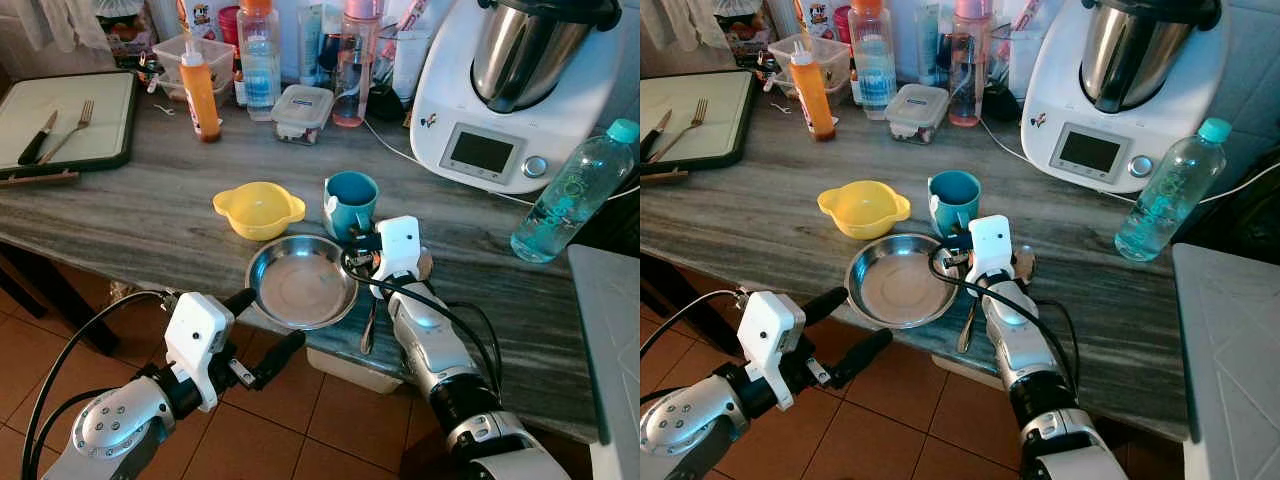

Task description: Setting the table

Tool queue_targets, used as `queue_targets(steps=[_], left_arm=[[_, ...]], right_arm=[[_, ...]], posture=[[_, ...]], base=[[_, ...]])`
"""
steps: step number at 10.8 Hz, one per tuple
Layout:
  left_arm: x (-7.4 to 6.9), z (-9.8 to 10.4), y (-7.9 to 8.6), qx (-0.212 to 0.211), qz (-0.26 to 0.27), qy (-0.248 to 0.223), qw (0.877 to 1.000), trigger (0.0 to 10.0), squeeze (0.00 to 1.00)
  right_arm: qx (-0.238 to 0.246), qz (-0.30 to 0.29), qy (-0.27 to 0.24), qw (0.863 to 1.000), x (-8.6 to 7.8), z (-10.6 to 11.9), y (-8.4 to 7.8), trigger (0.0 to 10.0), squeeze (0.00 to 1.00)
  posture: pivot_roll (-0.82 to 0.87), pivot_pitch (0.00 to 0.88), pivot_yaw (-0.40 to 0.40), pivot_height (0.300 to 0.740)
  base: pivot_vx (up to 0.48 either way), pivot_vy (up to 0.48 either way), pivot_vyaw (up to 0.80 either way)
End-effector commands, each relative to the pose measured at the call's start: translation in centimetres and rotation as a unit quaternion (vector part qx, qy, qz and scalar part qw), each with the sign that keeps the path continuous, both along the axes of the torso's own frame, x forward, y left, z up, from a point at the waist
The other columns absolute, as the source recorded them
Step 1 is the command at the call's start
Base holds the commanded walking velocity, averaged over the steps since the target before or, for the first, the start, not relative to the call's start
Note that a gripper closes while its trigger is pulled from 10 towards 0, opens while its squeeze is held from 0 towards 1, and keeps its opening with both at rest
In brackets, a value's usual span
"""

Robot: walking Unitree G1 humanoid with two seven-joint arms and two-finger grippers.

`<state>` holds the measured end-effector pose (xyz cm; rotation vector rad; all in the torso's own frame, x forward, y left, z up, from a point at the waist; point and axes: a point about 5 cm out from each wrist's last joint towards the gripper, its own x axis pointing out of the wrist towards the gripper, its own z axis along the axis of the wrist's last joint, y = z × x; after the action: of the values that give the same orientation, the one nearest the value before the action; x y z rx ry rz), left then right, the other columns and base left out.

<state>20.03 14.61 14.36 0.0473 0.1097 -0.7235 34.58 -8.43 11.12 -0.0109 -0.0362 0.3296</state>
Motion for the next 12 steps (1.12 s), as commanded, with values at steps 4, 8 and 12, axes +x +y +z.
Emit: queue_targets(steps=[4,8,12], left_arm=[[-0.03,0.33,-0.16,0.007,-0.001,-0.005,1.0,10.0,0.0],[0.05,0.04,-0.06,0.008,0.002,-0.002,1.0,10.0,0.0],[-0.1,-0.62,0.18,0.011,0.002,0.003,1.0,10.0,0.0]], right_arm=[[0.008,0.006,0.005,1.0,-0.28,-0.26,0.13,10.0,0.0],[0.009,0.013,0.007,1.0,-0.38,-0.37,0.21,10.0,1.0],[0.009,0.006,-0.006,1.0,-0.24,0.17,-0.06,10.0,1.0]], posture=[[0.21,0.089,-0.042,0.74],[0.21,0.088,-0.045,0.74],[0.21,0.089,-0.041,0.74]], base=[[0.0,0.0,0.0],[0.0,0.0,0.0],[0.0,0.0,0.0]])
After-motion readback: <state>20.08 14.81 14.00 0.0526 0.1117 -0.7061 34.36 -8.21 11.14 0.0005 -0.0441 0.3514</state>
